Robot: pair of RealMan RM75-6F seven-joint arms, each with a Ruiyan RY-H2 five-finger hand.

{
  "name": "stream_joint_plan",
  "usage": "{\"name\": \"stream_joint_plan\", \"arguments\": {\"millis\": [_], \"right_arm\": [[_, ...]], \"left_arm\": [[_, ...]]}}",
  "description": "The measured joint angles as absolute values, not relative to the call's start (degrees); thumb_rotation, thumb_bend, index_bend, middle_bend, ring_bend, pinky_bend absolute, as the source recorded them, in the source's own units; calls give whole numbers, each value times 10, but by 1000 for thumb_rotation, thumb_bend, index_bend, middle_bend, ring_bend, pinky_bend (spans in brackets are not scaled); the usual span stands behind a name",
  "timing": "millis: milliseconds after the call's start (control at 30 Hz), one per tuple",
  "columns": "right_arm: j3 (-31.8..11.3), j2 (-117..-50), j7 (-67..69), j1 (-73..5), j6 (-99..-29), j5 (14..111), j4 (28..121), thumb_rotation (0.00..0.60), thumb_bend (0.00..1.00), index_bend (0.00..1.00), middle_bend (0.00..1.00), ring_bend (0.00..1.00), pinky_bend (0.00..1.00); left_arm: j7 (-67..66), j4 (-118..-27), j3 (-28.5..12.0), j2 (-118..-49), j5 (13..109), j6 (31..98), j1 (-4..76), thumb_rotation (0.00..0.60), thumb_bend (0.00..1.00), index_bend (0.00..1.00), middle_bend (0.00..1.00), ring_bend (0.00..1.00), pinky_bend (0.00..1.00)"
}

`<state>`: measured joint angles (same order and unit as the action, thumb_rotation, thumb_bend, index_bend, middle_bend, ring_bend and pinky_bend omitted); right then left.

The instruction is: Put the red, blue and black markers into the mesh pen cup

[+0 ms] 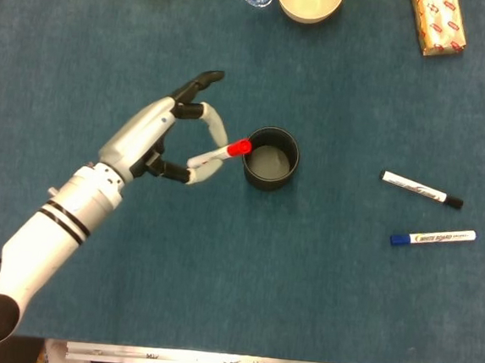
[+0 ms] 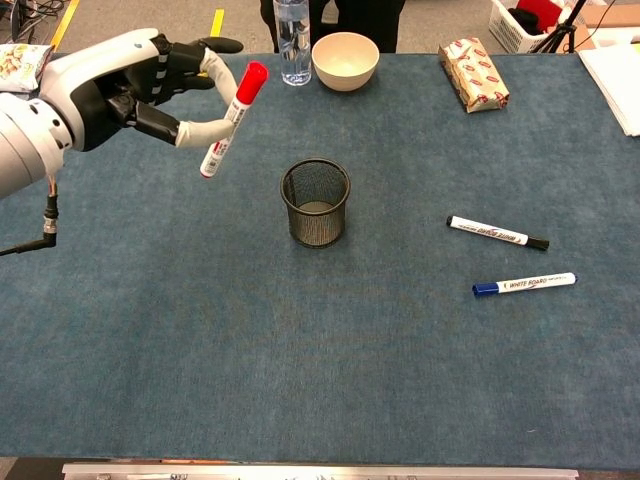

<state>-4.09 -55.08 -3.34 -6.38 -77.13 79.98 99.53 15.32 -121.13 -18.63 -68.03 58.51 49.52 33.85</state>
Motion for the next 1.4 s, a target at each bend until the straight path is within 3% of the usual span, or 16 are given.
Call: {"name": "stream_joint_plan", "arguments": {"millis": [533,1133,1400], "right_arm": [[-38,-550,-32,-63,-771,798,993,600,0,150,231,160,310],[-33,-546,-26,-58,-773,795,989,600,0,150,231,160,310],[-30,-545,-22,-55,-775,796,986,600,0,150,231,160,309]], "left_arm": [[355,-1108,-231,-789,598,457,363,600,322,644,46,13,0],[454,-971,-213,-916,666,475,371,600,323,642,47,13,0],[470,-945,-208,-943,679,481,377,600,323,642,47,12,0]]}}
